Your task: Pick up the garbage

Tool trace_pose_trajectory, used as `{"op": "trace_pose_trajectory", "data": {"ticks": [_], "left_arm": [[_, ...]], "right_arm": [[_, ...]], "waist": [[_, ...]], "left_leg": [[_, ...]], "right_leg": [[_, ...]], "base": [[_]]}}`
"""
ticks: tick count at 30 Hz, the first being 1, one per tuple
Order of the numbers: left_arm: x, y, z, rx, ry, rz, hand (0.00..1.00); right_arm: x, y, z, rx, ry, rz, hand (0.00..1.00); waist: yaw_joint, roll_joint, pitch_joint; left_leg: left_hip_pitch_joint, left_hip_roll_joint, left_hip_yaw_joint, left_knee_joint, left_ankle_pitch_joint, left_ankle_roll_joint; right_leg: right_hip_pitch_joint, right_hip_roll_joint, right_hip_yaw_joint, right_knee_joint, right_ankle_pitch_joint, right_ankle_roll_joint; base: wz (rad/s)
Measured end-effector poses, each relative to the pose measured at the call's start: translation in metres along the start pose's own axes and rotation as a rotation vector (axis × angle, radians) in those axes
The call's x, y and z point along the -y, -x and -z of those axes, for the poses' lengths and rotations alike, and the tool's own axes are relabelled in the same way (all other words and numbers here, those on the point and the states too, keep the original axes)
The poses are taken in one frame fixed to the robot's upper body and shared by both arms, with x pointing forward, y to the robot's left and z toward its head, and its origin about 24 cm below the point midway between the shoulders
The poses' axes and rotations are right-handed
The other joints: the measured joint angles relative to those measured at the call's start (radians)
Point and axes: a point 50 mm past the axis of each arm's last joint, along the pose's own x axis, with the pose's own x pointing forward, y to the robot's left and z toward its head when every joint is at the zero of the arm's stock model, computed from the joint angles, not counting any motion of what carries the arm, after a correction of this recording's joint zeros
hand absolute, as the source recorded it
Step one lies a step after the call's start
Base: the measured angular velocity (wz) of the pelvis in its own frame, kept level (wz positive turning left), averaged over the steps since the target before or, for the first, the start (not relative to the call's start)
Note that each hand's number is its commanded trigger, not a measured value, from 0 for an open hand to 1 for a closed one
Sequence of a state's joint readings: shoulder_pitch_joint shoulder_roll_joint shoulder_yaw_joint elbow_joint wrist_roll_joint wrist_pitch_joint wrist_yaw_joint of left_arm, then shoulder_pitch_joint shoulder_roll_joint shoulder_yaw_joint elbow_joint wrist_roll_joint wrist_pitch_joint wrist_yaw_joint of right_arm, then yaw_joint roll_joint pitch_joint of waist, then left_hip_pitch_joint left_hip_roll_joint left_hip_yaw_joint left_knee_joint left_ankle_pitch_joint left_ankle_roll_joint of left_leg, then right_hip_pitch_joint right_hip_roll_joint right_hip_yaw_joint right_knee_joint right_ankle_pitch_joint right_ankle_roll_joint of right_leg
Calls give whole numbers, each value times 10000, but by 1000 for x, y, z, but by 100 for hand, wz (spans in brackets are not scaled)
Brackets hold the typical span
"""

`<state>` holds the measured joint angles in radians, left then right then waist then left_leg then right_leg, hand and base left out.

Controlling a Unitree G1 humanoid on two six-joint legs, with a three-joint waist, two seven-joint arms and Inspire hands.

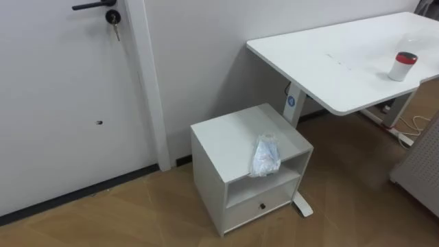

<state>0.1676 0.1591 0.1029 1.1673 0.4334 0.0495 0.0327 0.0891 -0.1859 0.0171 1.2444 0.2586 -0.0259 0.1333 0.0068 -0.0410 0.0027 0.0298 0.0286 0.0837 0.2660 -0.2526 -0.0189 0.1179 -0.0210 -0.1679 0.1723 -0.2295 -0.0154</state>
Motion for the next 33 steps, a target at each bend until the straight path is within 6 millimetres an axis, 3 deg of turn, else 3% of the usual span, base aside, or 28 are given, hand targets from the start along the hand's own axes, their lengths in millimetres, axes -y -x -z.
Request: {"op": "trace_pose_trajectory", "data": {"ticks": [7,8,9,11,22,25,29,33], "left_arm": [[0,0,3,-214,-21,146,0],[0,0,3,-221,-24,160,0],[0,0,2,-196,-36,159,0],[-1,0,2,-184,-48,153,0],[-2,0,2,-151,-219,20,0],[-5,0,-1,-65,-349,-141,0],[-4,0,5,-383,-311,-72,0],[-1,1,15,-778,-271,173,0]], "right_arm": [[0,0,0,-39,-11,6,100],[0,0,0,-42,-10,7,100],[0,0,-1,-26,-4,2,100],[0,0,-2,-6,3,-7,100],[-2,-1,-4,-16,36,-56,100],[-2,-1,-5,-28,76,-110,100],[-4,-2,-6,13,202,-226,100],[0,0,-2,-130,-183,-159,100]], "waist": [[-21,74,5],[-22,36,33],[-17,98,-4],[-23,45,37],[-18,2,-24],[-3,-8,13],[87,66,117],[181,9,80]], "left_leg": [[-113,-2,-29,89,-10,18],[-133,-2,-31,101,-10,18],[-171,-2,-32,140,-11,19],[-204,-4,-34,176,-12,21],[-220,-14,-31,249,-9,26],[-518,108,16,919,-85,11],[-1134,535,45,2907,-493,-65],[-1806,924,-18,4710,-469,-52]], "right_leg": [[68,-6,-49,-4,9,14],[67,-11,-79,-3,10,16],[38,-13,-86,-4,10,17],[9,-14,-88,-21,10,19],[-43,-2,-57,-32,-6,46],[-89,52,-62,84,-11,38],[-179,275,25,748,-485,-235],[-120,478,331,1460,-1073,-484]], "base": [[2],[7],[7],[6],[-1],[-3],[-17],[-3]]}}
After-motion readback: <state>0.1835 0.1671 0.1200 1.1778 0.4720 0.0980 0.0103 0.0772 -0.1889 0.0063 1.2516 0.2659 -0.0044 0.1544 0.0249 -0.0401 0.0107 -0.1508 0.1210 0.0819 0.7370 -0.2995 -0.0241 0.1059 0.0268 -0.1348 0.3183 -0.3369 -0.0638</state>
